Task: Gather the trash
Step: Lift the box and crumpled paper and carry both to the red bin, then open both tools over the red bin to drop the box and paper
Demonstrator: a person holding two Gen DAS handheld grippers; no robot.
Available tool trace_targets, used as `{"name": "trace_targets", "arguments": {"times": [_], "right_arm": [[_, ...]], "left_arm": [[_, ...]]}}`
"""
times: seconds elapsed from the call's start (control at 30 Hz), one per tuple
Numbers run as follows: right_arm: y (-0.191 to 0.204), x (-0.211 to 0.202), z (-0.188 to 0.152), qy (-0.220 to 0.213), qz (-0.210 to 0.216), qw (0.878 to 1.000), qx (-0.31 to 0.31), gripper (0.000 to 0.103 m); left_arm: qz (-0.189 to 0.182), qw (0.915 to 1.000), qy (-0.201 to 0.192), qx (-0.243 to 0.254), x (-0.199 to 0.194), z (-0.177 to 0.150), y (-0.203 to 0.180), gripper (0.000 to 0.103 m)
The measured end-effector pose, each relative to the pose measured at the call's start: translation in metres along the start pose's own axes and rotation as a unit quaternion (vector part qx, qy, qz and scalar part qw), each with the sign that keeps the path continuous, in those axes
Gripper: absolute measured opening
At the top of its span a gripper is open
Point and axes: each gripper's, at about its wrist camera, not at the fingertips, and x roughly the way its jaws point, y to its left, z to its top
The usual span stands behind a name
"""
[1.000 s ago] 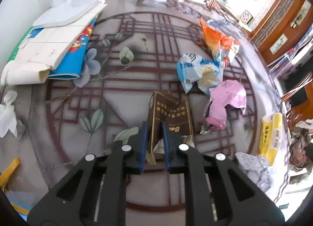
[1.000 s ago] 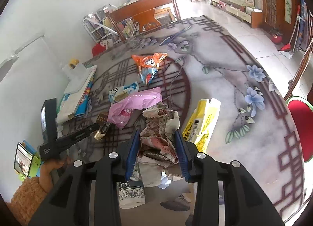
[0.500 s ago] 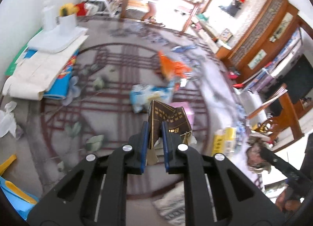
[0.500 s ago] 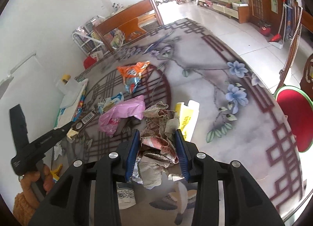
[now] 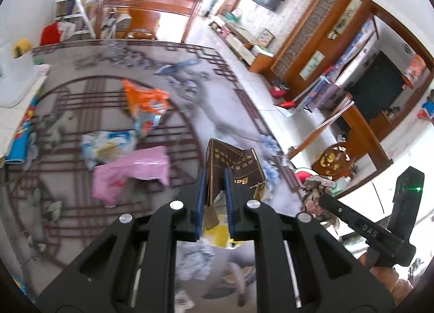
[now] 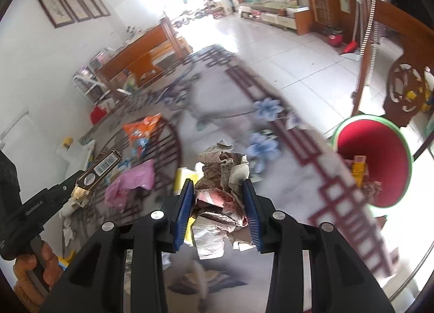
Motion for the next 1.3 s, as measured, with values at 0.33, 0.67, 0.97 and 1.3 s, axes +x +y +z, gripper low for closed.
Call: {"name": "trace_targets", "arguments": {"times": [0.33,0.67,0.97,1.3], "right_arm": [[-0.076,-0.028,0.025,-0.025,-0.024,0.999,0.035,0.036],[-0.157,-0.044,0.043,-0.033,-0.037,0.996,0.073,0.036],[-0.216,-0.056,0.055,-0.034,-0.046,0.994,0.098,0.036],[-0.261,-0.055,0.064,-0.025,-0.054,0.991,0.118,0.037]], "left_arm": [[-0.032,0.9989,0.017,0.031,0.037,0.005,-0.075,0.013],[-0.061,0.9948,0.038,0.073,0.084,0.004,-0.162,0.013],[-0.089,0.9882,0.066,0.106,0.128,-0.002,-0.227,0.013],[-0.103,0.9772,0.126,0.136,0.184,-0.019,-0.276,0.013]]}}
